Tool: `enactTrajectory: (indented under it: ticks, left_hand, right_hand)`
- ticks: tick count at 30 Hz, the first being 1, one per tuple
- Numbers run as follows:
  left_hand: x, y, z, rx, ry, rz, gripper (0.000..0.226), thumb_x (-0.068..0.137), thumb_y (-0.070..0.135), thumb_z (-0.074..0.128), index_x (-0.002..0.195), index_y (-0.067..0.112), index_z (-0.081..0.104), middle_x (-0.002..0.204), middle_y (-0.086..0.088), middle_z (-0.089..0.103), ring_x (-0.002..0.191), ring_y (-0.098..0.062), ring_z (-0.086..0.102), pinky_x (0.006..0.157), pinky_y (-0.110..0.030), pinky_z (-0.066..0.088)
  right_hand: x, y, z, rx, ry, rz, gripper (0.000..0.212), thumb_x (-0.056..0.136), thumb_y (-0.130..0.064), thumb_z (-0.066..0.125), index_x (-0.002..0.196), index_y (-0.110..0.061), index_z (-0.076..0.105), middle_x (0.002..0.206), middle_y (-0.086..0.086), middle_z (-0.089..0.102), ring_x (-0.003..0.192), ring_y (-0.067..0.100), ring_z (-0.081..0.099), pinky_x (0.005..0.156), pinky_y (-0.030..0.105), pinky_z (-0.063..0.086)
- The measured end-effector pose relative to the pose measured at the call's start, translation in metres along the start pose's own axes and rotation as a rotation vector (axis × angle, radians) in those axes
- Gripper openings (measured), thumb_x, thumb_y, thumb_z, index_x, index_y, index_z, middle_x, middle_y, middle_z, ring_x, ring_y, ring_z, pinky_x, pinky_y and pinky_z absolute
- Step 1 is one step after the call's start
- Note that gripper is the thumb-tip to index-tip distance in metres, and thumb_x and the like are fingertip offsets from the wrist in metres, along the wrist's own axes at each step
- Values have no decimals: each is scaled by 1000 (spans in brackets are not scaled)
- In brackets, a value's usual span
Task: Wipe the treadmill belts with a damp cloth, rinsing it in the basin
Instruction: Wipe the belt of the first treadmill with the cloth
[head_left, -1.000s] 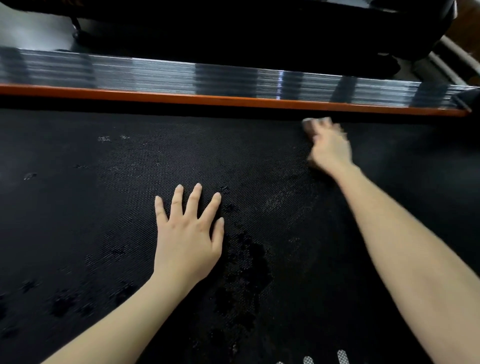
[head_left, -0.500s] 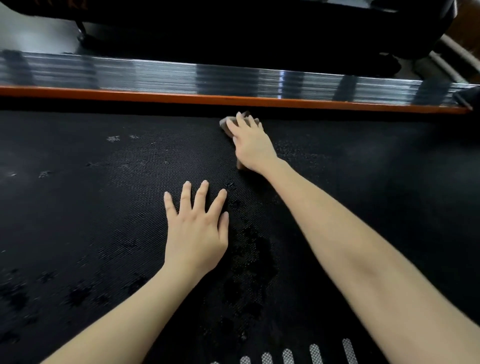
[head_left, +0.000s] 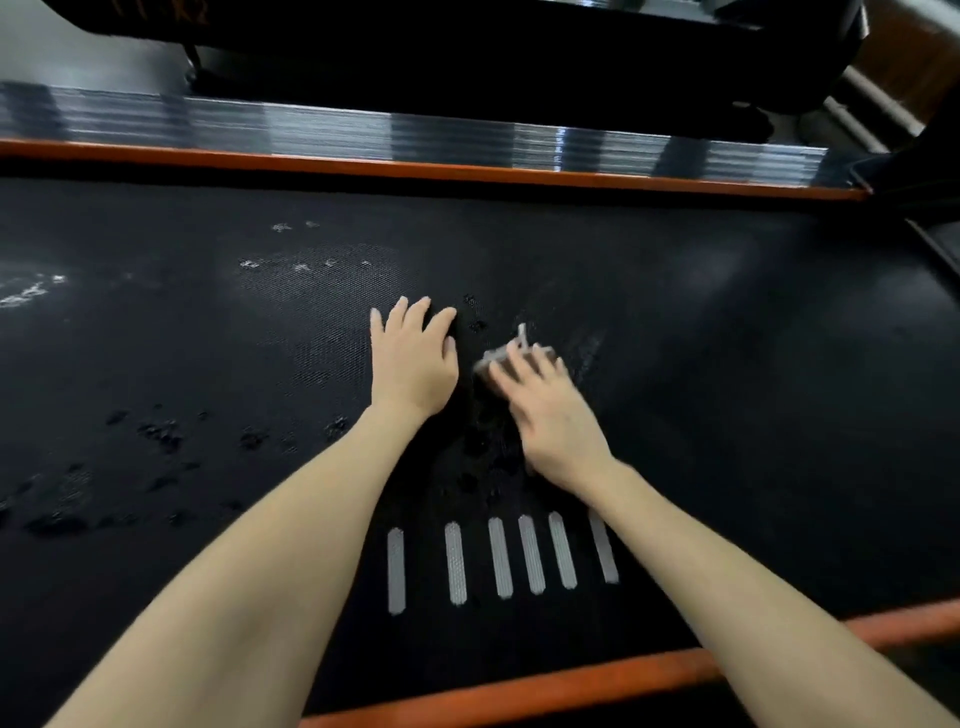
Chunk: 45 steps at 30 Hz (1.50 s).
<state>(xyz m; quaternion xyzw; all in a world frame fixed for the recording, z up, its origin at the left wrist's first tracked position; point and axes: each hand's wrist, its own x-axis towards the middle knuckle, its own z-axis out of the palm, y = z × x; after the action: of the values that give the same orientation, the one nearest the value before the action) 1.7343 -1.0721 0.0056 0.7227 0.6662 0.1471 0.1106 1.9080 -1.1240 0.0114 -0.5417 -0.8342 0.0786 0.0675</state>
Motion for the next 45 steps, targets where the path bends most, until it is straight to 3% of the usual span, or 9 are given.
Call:
enactTrajectory:
  ticks: [3,9,13,17,24,33,37,41,45]
  left_hand:
    - [-53,-2,-14,-40,58,29,42,94,27,45,134,17,51,146,-16,41,139,-35,29,116,-55,9]
    - [-167,-49,-28,159,25,18,50,91,39,31,127,19,59,140,-15,49,132,-41,39,110,-64,11]
    - [-179,-61,-26,179,-22,-74,55,92,43,26,133,20,55,144,-14,44,135,-41,34,107,-68,10]
    - [-181,-62,-23,150,-22,-85,55,93,43,24,138,23,49,149,-10,38,140,-37,27,107,-69,9]
    - [-182,-59,-20,155,-20,-101,57,94,43,19,142,24,42,154,-8,31,143,-36,19,110,-67,4]
    - [-182,-63,-21,147,-2,-93,53,96,40,22,144,26,38,155,-7,27,144,-34,15,110,-65,2]
    - [-182,-62,-22,150,-13,-95,50,98,38,25,144,25,39,155,-8,27,144,-34,16,111,-66,2]
    - [-183,-59,-24,153,-26,-102,48,99,36,31,146,26,34,157,-6,23,145,-32,12,111,-64,0]
    - [-184,-59,-26,147,-28,-108,47,100,35,29,145,25,38,155,-7,28,144,-33,16,111,-65,3]
  right_hand:
    - [-51,15,-11,29,-48,-80,50,90,-18,33,138,-15,47,148,11,37,138,35,29,112,51,17]
    - [-43,-22,-9,-108,69,452,53,93,-10,41,145,-14,33,153,13,26,140,36,22,114,51,14]
    - [-63,-100,20,-24,22,69,49,86,-18,39,133,-13,50,142,14,45,130,41,39,109,55,26]
    - [-106,-71,9,-31,-82,-129,52,86,-22,34,135,-18,50,145,8,43,132,36,40,107,57,26]
    - [-115,4,-19,-140,-9,655,51,96,-14,36,147,-14,28,156,12,18,142,38,15,114,56,12]
    - [-104,-119,3,-69,-188,76,54,99,-18,33,150,-27,18,159,0,5,146,28,0,114,53,-4]
    - [-137,-42,-22,-116,-197,346,59,98,-11,33,150,-30,13,159,-5,1,146,23,2,114,54,3]
    - [-140,-32,-51,505,-2,543,47,100,-7,35,146,-20,32,155,-3,25,145,16,15,119,38,8]
    - [-127,-59,-75,1385,156,572,43,98,0,39,134,-22,49,130,-3,59,118,8,56,98,24,45]
